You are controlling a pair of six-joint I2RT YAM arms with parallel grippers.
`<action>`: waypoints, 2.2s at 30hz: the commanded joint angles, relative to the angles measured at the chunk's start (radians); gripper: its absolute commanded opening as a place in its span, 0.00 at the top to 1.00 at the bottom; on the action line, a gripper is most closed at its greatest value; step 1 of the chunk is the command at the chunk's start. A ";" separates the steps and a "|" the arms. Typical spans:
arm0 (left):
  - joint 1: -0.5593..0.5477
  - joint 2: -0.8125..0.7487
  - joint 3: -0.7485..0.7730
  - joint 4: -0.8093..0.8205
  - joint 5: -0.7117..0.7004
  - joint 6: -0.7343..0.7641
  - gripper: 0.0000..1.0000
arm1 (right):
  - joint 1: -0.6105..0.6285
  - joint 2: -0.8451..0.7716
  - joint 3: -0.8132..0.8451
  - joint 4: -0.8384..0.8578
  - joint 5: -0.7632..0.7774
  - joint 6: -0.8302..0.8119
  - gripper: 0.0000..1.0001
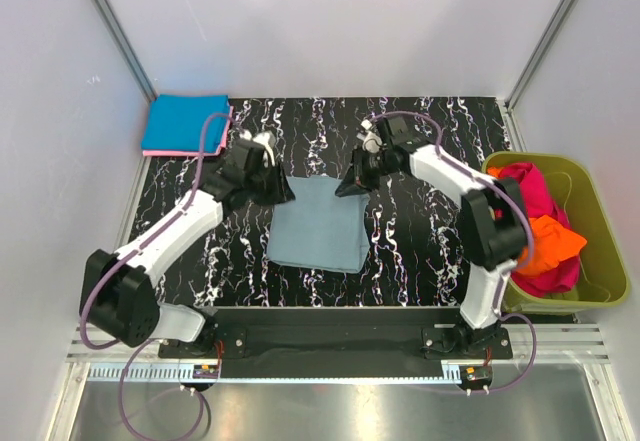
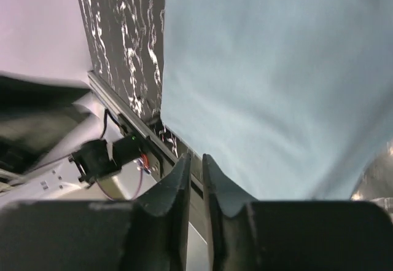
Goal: Fold and stack the t-shirts
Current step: Fold the tshirt
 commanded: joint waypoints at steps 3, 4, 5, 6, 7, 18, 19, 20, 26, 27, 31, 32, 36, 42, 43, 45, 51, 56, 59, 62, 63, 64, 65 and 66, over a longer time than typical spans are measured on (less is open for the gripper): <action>0.000 -0.056 -0.161 0.127 0.161 -0.094 0.67 | -0.006 0.230 0.171 0.002 -0.139 -0.008 0.84; 0.000 -0.058 -0.172 0.138 0.178 -0.104 0.67 | -0.013 0.273 0.202 0.010 -0.164 -0.011 0.85; 0.000 -0.059 -0.183 0.167 0.208 -0.113 0.67 | -0.022 0.290 0.210 0.019 -0.179 -0.020 0.86; 0.002 -0.062 -0.206 0.180 0.219 -0.133 0.67 | -0.029 0.302 0.213 0.030 -0.198 -0.025 0.86; 0.000 -0.062 -0.218 0.193 0.228 -0.142 0.68 | -0.036 0.325 0.211 0.037 -0.201 -0.031 0.86; -0.036 -0.046 -0.310 0.348 0.356 -0.203 0.69 | -0.207 0.371 0.066 0.129 -0.250 -0.055 0.85; -0.047 -0.033 -0.301 0.355 0.359 -0.203 0.69 | -0.207 0.364 0.061 0.129 -0.235 -0.051 0.85; -0.071 -0.001 -0.289 0.360 0.365 -0.203 0.69 | -0.207 0.365 0.060 0.128 -0.224 -0.040 0.85; -0.197 0.152 -0.151 0.395 0.417 -0.210 0.67 | -0.211 0.306 0.052 0.096 -0.190 0.020 0.84; -0.213 0.195 -0.125 0.401 0.419 -0.210 0.67 | -0.211 0.289 0.056 0.087 -0.192 0.027 0.83; -0.266 0.280 -0.097 0.452 0.426 -0.225 0.67 | -0.211 0.241 0.089 0.074 -0.221 0.057 0.81; -0.283 0.298 -0.097 0.461 0.430 -0.228 0.67 | -0.208 0.247 0.098 0.074 -0.230 0.067 0.81; -0.316 0.375 -0.120 0.530 0.448 -0.251 0.67 | -0.205 0.311 0.136 0.076 -0.262 0.075 0.81; -0.349 0.459 -0.158 0.612 0.451 -0.277 0.69 | -0.205 0.371 0.156 0.085 -0.252 0.086 0.81; -0.361 0.465 -0.163 0.631 0.449 -0.282 0.69 | -0.207 0.377 0.159 0.087 -0.247 0.083 0.81; -0.371 0.490 -0.181 0.658 0.448 -0.302 0.69 | -0.207 0.407 0.171 0.093 -0.236 0.080 0.81; -0.398 0.566 -0.238 0.857 0.460 -0.397 0.69 | -0.219 0.528 0.272 0.097 -0.193 0.050 0.81; -0.423 0.637 -0.243 0.929 0.459 -0.433 0.70 | -0.236 0.650 0.446 0.088 -0.213 0.052 0.80; -0.429 0.694 -0.214 0.981 0.462 -0.476 0.70 | -0.234 0.733 0.548 0.088 -0.254 0.081 0.80; -0.426 0.754 -0.133 1.047 0.477 -0.533 0.70 | -0.236 0.787 0.657 0.071 -0.268 0.121 0.80; -0.424 0.764 -0.099 1.035 0.482 -0.541 0.69 | -0.236 0.798 0.691 0.054 -0.267 0.127 0.80; -0.424 0.769 -0.030 1.027 0.494 -0.546 0.68 | -0.236 0.799 0.731 0.030 -0.264 0.130 0.79; -0.423 0.761 -0.001 1.020 0.499 -0.543 0.67 | -0.237 0.799 0.830 -0.052 -0.241 0.124 0.72; -0.423 0.746 0.027 0.982 0.499 -0.530 0.66 | -0.236 0.802 0.895 -0.120 -0.215 0.112 0.66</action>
